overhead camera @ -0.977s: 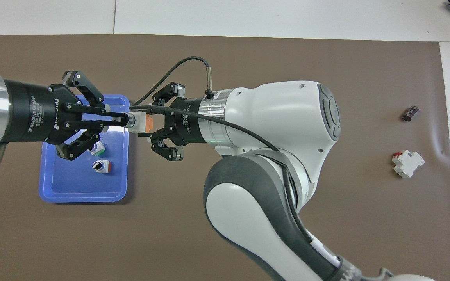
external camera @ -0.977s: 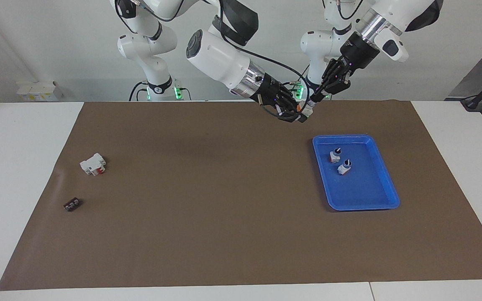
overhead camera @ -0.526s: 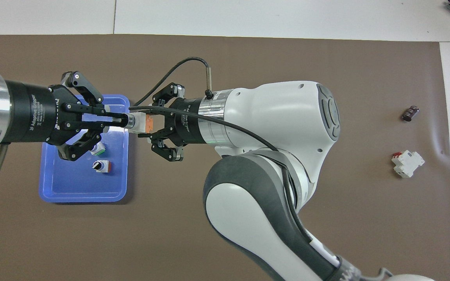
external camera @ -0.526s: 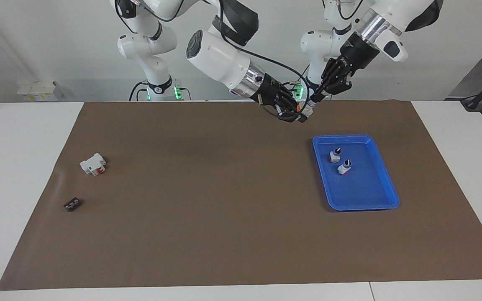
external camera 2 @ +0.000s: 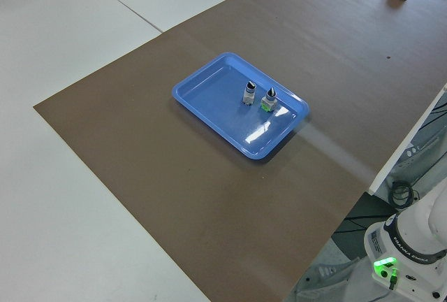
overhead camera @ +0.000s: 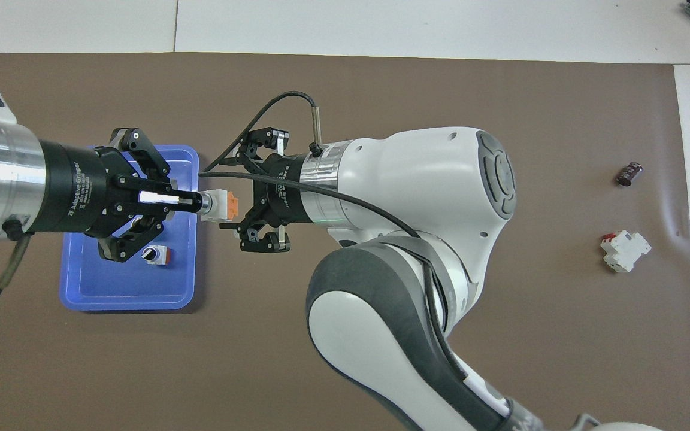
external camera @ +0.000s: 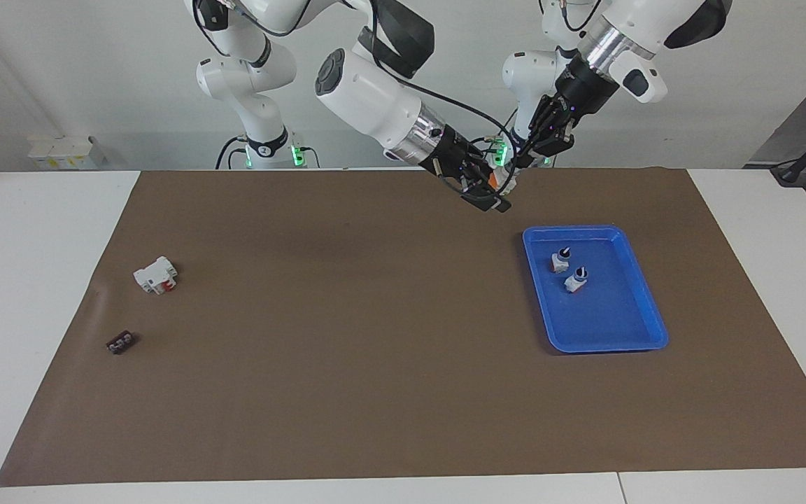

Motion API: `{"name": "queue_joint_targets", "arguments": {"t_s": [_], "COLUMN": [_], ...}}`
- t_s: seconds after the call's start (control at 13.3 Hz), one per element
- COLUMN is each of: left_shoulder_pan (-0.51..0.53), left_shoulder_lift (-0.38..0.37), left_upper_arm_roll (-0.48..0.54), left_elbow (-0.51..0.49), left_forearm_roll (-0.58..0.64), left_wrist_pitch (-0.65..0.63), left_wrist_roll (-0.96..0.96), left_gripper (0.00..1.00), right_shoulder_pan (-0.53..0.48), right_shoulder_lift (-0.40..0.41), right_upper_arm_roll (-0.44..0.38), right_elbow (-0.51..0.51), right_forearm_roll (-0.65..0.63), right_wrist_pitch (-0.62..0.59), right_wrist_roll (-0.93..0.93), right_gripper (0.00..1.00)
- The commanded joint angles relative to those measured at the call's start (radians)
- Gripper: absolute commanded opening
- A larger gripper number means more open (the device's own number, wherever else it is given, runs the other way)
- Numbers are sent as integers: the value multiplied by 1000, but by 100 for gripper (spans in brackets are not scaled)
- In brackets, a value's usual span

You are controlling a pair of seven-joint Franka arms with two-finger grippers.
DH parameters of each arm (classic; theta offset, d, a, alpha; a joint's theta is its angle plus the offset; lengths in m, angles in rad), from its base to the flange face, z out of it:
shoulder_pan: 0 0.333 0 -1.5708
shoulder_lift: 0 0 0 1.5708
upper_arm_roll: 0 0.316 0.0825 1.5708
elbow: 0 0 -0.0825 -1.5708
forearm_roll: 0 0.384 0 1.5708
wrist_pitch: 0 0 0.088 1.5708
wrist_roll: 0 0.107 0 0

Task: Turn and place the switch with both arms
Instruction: 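Lower the switch into the tray while the right gripper withdraws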

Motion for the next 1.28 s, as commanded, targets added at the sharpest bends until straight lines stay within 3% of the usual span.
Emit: {"name": "queue_joint_targets", "arguments": {"t_s": [0.0, 0.3, 0.53, 0.75, 0.9, 1.2], "left_shoulder_pan": [-12, 3, 59, 147, 223, 290], "left_shoulder_lift": [-32, -80, -144, -203, -247, -249], "left_upper_arm_roll": [7, 11, 14, 16, 16, 14], "left_elbow": [-41, -173, -302, -423, -516, -647], "left_forearm_roll": [66, 158, 198, 230, 242, 242], "left_wrist_pitch": [-9, 43, 71, 86, 143, 302], "left_wrist_roll": [-18, 49, 241, 507, 742, 904], "left_gripper": [0, 0, 0, 0, 0, 0], "right_shoulder_pan": [-32, -74, -140, -196, -197, -196], "right_shoulder_lift": [-25, -117, -189, -224, -255, -295], "right_upper_arm_roll": [-2, -2, 1, -8, -95, -257], "right_elbow": [-13, -29, -36, -37, -34, -29], "right_forearm_roll": [-53, -239, -471, -530, -588, -616], "right_wrist_pitch": [2, -86, -290, -462, -557, -705], "right_wrist_roll": [-15, -127, -269, -539, -747, -1229], "right_gripper": [100, 100, 100, 100, 100, 100]}}
